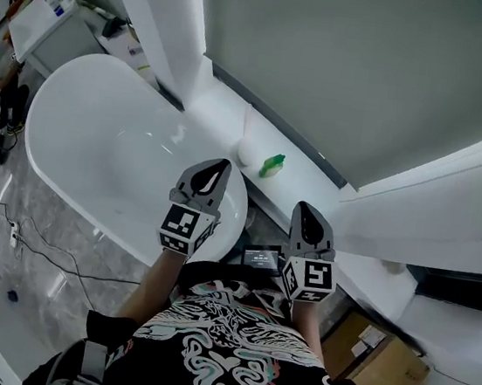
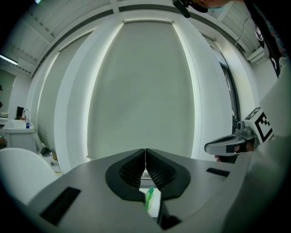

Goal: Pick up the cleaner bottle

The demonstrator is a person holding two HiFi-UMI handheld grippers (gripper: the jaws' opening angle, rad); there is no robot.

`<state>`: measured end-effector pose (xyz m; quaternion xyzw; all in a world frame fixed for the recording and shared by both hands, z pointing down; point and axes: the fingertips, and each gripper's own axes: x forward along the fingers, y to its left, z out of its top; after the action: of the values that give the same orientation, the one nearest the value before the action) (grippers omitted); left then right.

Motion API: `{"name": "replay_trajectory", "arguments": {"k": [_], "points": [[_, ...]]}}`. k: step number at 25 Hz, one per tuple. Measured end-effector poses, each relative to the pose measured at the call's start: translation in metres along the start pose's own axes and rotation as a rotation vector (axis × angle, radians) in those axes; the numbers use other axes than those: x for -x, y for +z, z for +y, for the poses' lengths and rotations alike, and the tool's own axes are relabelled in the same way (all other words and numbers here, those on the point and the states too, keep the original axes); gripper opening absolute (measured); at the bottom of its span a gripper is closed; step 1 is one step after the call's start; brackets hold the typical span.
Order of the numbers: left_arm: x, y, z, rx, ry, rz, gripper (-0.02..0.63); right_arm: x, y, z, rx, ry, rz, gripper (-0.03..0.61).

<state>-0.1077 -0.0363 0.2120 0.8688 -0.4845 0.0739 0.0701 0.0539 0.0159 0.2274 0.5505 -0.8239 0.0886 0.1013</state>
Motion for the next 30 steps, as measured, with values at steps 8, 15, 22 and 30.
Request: {"name": "replay_trajectory", "arguments": {"k": [8,15,22,30], "points": [[-0.015,-0.002,0.015,0.008,-0.003,0.021,0.017,-0.027,-0.004,0.0,-0.013,0.007,0.031,0.026],[-0.037,-0.017,0.026,0.022,0.002,0.046,0.017,-0.049,-0.019,-0.011,-0.032,0.021,0.055,0.026],[-0.058,-0.04,0.027,0.026,-0.018,0.093,0.017,-0.075,-0.032,-0.023,-0.027,0.01,0.087,0.026],[-0.085,-0.071,0.024,0.035,-0.037,0.151,0.017,-0.097,-0.061,-0.04,-0.035,0.013,0.139,0.026]]}}
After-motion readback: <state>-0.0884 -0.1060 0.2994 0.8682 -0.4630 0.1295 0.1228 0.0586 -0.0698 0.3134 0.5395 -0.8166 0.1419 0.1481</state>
